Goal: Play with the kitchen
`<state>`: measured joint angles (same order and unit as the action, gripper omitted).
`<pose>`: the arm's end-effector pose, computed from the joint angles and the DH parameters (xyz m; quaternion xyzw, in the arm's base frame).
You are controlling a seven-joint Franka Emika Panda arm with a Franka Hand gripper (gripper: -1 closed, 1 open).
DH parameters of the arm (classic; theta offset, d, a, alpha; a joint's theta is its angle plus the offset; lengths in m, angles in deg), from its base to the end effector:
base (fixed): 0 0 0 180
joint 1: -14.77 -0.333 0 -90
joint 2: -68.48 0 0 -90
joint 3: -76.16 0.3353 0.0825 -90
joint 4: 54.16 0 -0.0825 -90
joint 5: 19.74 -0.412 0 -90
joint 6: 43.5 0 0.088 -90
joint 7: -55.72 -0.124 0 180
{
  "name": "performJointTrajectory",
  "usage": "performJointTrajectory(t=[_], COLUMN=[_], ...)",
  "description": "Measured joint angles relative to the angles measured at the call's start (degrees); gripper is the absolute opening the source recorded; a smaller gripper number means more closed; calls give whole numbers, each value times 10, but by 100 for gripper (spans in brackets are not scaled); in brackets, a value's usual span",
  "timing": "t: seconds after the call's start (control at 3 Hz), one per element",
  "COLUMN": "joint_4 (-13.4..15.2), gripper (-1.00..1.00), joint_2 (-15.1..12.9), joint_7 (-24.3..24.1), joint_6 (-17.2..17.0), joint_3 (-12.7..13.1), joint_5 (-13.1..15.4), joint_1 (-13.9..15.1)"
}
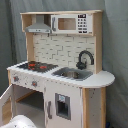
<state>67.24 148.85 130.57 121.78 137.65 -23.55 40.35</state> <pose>0.1380 0.5424 0.6581 0.1809 0.6096 0.3850 0.6689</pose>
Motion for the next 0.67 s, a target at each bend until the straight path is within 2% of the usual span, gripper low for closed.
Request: performJointTrajectory(t=[0.33, 0.67], joint_4=[46, 92], gripper=[100, 100], joint_2=[-3, -7], joint_7=[14, 24], joint_6=[7, 34], joint_3=[-33, -51], joint_5=[0, 0], joint_1=[-6, -6])
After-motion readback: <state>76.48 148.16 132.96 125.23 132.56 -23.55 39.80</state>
